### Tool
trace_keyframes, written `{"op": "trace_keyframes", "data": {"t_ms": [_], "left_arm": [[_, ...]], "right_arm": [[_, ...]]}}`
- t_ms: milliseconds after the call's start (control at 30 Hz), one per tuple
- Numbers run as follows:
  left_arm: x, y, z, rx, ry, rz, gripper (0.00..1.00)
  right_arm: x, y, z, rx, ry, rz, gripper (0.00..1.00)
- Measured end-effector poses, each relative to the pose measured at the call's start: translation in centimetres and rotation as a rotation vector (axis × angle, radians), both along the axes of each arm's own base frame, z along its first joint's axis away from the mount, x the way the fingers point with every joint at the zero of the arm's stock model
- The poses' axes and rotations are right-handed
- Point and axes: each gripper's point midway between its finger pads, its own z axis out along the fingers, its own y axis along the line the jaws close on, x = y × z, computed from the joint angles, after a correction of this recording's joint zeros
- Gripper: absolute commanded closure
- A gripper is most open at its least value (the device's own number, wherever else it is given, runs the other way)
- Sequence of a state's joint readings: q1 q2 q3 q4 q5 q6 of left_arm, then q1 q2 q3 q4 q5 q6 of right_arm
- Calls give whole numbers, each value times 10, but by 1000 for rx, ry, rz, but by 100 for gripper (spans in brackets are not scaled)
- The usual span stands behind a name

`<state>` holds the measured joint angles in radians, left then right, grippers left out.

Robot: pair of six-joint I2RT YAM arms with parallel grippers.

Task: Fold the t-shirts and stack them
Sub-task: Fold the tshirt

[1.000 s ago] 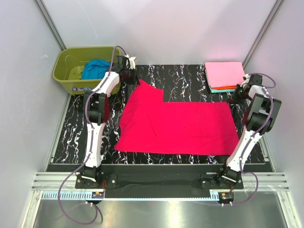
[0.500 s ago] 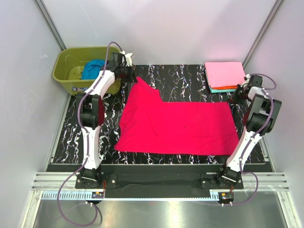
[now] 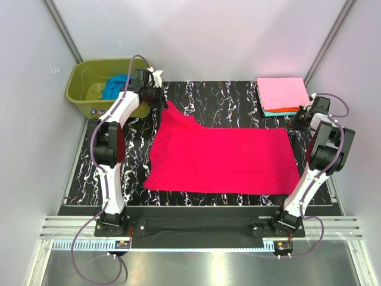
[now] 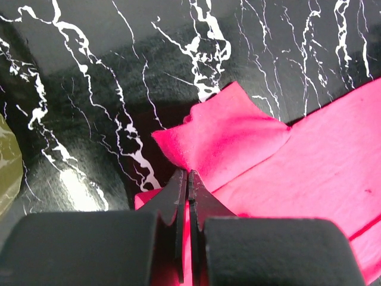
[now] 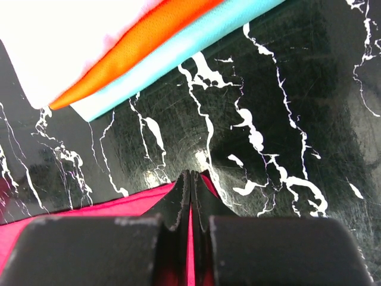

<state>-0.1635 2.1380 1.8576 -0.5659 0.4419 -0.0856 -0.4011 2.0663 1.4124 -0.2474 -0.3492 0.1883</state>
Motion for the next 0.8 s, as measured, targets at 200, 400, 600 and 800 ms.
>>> {"op": "trace_keyframes", "data": {"t_ms": [200,400,600,800], "left_arm": [[-9,2,9,6,-12,-7,100],[-25,6,23,16,-32,-16,100],[-48,11,32,19,-31,-17,100],[-70,14,28,20,-4,-15,100]], "right_arm": [[-3,-2,-2,-4,-2,-29,100],[-16,-7,3,-9,-14,-92,100],[-33,-15,15,-3,-52,-179,100],[-42,-16,32,7,-98,-222,100]]}}
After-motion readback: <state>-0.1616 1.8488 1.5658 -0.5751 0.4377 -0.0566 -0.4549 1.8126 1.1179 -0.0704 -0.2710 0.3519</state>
